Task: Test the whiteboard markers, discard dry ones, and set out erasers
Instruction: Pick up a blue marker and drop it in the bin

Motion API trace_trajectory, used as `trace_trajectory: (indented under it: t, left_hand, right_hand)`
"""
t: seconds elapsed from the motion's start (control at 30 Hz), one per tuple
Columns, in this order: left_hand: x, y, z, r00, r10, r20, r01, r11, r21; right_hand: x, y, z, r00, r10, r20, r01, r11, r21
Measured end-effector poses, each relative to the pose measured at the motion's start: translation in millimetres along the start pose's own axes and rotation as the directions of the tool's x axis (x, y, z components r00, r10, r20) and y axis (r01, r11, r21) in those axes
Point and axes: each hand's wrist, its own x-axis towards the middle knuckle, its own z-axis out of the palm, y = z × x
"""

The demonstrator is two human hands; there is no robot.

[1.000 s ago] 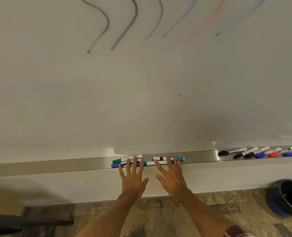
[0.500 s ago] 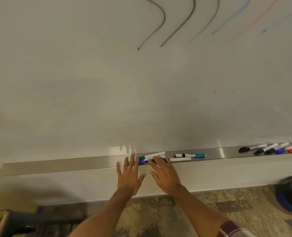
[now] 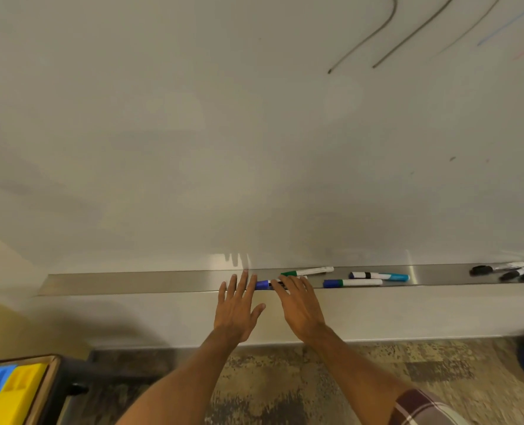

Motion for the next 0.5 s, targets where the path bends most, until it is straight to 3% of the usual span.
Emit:
trace_trajectory:
  t: [0.17,0.5]
  left_hand:
    - [-2,-7,-4,0.999,-0.004,0.052,0.003,1.000,0.014]
    - [-1,-13,-6,1.000,0.010,0.017,-0.009,0.998,-0.059]
  right_hand:
    - [21,-10,-3,0.999,-0.012,-0.030,0.013,1.000,0.026]
    - [37,-25,-12,1.000,-0.023,0.013,0.023,0.999,-0.028]
